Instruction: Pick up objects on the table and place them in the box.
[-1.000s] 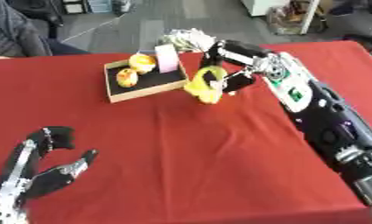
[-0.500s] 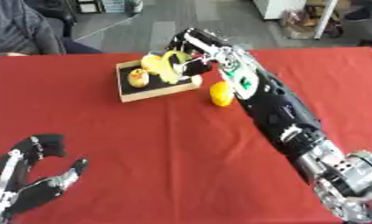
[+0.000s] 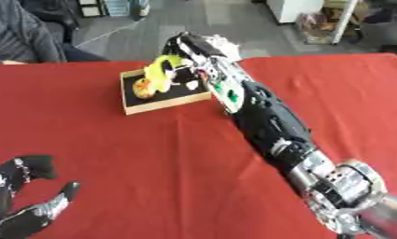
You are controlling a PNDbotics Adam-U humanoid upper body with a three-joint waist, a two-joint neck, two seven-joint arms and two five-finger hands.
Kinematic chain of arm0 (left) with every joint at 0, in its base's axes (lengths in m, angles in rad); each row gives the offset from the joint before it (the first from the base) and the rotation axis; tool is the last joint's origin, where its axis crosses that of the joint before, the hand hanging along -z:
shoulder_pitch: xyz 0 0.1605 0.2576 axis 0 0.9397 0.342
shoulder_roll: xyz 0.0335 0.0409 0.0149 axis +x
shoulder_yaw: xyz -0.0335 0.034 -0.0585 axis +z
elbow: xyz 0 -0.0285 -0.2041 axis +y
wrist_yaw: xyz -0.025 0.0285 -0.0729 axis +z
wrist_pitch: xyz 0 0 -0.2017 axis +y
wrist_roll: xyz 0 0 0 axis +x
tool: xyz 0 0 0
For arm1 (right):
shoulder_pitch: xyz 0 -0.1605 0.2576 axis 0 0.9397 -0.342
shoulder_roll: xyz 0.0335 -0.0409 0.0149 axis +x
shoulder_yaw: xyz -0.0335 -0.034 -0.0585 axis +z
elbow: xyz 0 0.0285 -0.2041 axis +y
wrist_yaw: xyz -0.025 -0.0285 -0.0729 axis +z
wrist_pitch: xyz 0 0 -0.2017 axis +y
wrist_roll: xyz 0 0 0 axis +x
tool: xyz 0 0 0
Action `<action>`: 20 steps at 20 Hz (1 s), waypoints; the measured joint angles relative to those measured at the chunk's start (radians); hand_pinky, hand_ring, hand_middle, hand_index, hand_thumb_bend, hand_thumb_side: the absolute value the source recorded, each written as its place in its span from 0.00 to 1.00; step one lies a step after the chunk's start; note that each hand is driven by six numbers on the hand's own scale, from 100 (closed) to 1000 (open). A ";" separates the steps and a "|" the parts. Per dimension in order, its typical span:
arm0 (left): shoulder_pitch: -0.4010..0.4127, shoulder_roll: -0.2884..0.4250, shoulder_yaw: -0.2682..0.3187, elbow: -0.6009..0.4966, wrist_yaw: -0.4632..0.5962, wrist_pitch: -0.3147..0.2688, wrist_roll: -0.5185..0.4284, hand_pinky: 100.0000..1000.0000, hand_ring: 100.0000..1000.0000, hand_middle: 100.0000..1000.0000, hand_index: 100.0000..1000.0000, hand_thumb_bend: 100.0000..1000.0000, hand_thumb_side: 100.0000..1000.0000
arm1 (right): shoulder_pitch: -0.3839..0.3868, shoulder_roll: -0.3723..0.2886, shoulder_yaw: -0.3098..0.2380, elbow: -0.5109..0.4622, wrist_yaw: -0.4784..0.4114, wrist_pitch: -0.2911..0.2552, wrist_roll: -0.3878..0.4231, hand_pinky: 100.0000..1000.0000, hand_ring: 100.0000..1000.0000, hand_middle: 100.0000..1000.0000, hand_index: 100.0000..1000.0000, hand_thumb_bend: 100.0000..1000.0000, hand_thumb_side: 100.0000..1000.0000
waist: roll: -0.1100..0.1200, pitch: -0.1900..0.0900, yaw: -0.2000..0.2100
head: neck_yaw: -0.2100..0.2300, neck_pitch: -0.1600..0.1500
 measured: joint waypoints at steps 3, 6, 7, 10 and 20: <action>-0.001 0.000 0.000 0.000 0.000 0.001 -0.002 0.71 0.52 0.49 0.66 0.50 0.14 | 0.008 0.010 0.009 0.029 0.058 0.013 -0.058 0.64 0.54 0.50 0.61 0.17 0.00 | -0.001 0.000 0.005 | -0.004 -0.002; -0.004 0.000 0.000 0.000 0.000 0.002 -0.004 0.71 0.52 0.49 0.66 0.50 0.14 | 0.014 0.019 0.008 0.063 0.113 0.036 -0.113 0.64 0.54 0.50 0.61 0.21 0.00 | -0.001 0.004 0.014 | -0.009 -0.008; -0.005 0.000 0.000 0.000 0.000 0.002 -0.005 0.71 0.52 0.49 0.66 0.49 0.14 | 0.016 0.023 0.007 0.073 0.130 0.048 -0.130 0.64 0.54 0.51 0.62 0.22 0.00 | -0.001 0.006 0.015 | -0.011 -0.008; -0.007 0.000 -0.001 0.000 0.000 0.000 -0.007 0.72 0.52 0.49 0.66 0.49 0.14 | 0.021 0.027 -0.011 0.105 0.182 0.090 -0.182 0.63 0.55 0.51 0.62 0.25 0.00 | -0.001 0.009 0.022 | -0.017 -0.009; -0.007 0.000 -0.003 0.000 0.000 0.001 -0.011 0.72 0.52 0.49 0.66 0.48 0.15 | 0.027 0.055 -0.055 0.195 0.308 0.184 -0.350 0.66 0.63 0.66 0.82 0.30 0.34 | -0.001 0.011 0.026 | -0.026 -0.022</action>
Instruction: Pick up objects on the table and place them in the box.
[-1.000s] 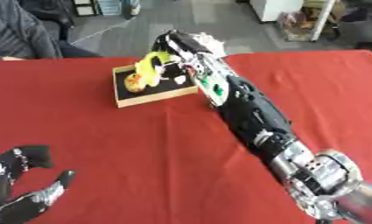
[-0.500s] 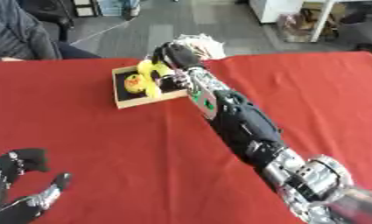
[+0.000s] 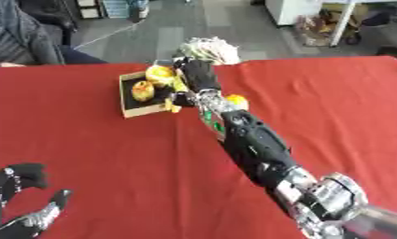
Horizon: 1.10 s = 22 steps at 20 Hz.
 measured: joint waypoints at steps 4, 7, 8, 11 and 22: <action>0.000 0.000 -0.002 0.000 0.000 0.001 -0.002 0.72 0.52 0.49 0.66 0.47 0.15 | 0.001 0.006 -0.004 0.019 -0.015 -0.022 -0.035 0.68 0.69 0.72 0.84 0.18 0.43 | 0.000 0.000 0.000 | 0.000 -0.003; 0.000 0.000 -0.002 0.000 0.000 0.002 -0.002 0.72 0.52 0.49 0.66 0.47 0.15 | 0.002 0.016 -0.004 0.019 -0.090 -0.063 -0.036 0.71 0.73 0.76 0.86 0.04 0.50 | 0.000 0.000 0.000 | 0.000 -0.004; 0.000 0.000 -0.002 0.000 0.000 0.002 -0.002 0.72 0.52 0.49 0.66 0.47 0.15 | 0.002 0.021 -0.003 0.018 -0.134 -0.085 -0.027 0.73 0.74 0.78 0.87 0.04 0.51 | 0.000 0.000 0.000 | 0.000 -0.004; 0.000 0.000 -0.002 0.000 0.000 0.001 -0.003 0.72 0.52 0.49 0.66 0.47 0.15 | 0.002 0.029 0.016 0.015 -0.267 -0.158 0.028 0.79 0.81 0.84 0.90 0.02 0.52 | 0.000 0.000 0.000 | -0.003 -0.004; 0.004 0.000 -0.002 0.001 -0.002 0.001 -0.005 0.73 0.52 0.49 0.66 0.46 0.16 | -0.003 -0.005 0.054 -0.125 -0.493 -0.284 0.152 0.84 0.84 0.86 0.91 0.00 0.19 | -0.005 0.000 -0.041 | 0.000 -0.004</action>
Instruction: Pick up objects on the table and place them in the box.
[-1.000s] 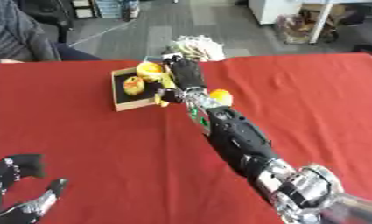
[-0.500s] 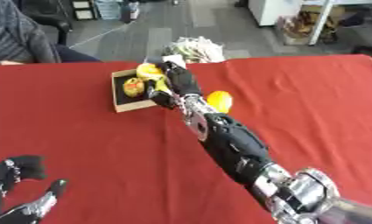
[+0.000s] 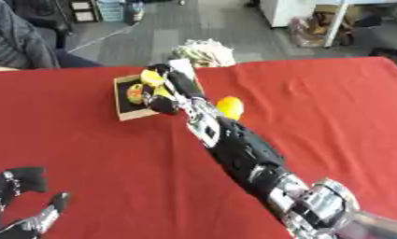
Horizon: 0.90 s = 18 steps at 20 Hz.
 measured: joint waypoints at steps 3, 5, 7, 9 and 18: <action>0.008 0.000 0.002 0.000 -0.001 0.000 0.001 0.73 0.52 0.49 0.66 0.46 0.16 | 0.001 -0.048 0.010 -0.066 -0.021 -0.012 0.064 0.82 0.82 0.83 0.90 0.00 0.12 | -0.001 0.000 -0.027 | 0.009 0.001; 0.016 0.000 0.006 0.001 -0.004 0.001 0.002 0.73 0.52 0.49 0.66 0.46 0.16 | 0.013 -0.087 0.015 -0.108 -0.031 -0.018 0.119 0.82 0.82 0.83 0.91 0.00 0.09 | -0.001 -0.001 -0.047 | 0.018 0.002; 0.023 0.001 0.009 0.001 -0.008 0.002 0.004 0.73 0.53 0.49 0.66 0.46 0.16 | 0.033 -0.128 0.020 -0.142 -0.036 -0.025 0.188 0.83 0.82 0.83 0.91 0.00 0.08 | -0.001 -0.001 -0.070 | 0.028 0.005; 0.029 0.001 0.013 0.001 -0.010 0.002 0.004 0.73 0.53 0.49 0.66 0.46 0.17 | 0.054 -0.168 0.025 -0.167 -0.037 -0.029 0.269 0.83 0.83 0.84 0.92 0.00 0.08 | -0.001 -0.003 -0.090 | 0.038 0.011; 0.051 0.002 0.029 0.011 -0.018 0.004 0.014 0.73 0.55 0.50 0.68 0.47 0.16 | 0.116 -0.254 0.032 -0.182 0.011 -0.071 0.677 0.85 0.87 0.87 0.93 0.11 0.09 | -0.001 -0.020 -0.138 | 0.077 0.028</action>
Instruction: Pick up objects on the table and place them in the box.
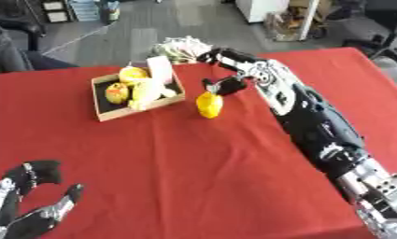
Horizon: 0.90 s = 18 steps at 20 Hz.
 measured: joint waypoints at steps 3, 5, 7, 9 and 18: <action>0.008 0.000 0.017 0.007 0.008 0.003 0.033 0.72 0.55 0.51 0.74 0.48 0.16 | 0.009 -0.001 -0.001 0.014 0.028 -0.017 0.066 0.85 0.87 0.87 0.94 0.14 0.12 | 0.000 -0.004 -0.002 | 0.005 0.000; 0.010 -0.001 0.031 0.009 0.019 0.004 0.068 0.73 0.58 0.54 0.76 0.51 0.15 | 0.010 0.000 -0.003 0.026 0.046 -0.021 0.081 0.84 0.87 0.88 0.94 0.15 0.13 | 0.000 -0.005 -0.002 | 0.008 0.000; 0.016 -0.001 0.047 0.009 0.032 0.004 0.120 0.73 0.59 0.56 0.77 0.55 0.13 | 0.013 0.005 -0.005 0.043 0.065 -0.020 0.081 0.84 0.87 0.88 0.94 0.16 0.13 | 0.000 -0.005 -0.002 | 0.008 0.000; 0.019 -0.001 0.058 0.009 0.044 0.003 0.177 0.73 0.60 0.56 0.77 0.56 0.10 | 0.014 0.016 -0.006 0.060 0.084 -0.017 0.068 0.84 0.87 0.88 0.94 0.16 0.13 | 0.000 -0.005 0.000 | 0.008 0.000; 0.033 -0.010 0.064 0.033 0.054 0.010 0.272 0.71 0.57 0.53 0.75 0.39 0.00 | 0.006 0.065 -0.020 0.137 0.180 0.007 -0.084 0.71 0.60 0.54 0.61 0.14 0.00 | 0.000 -0.005 0.012 | 0.007 0.000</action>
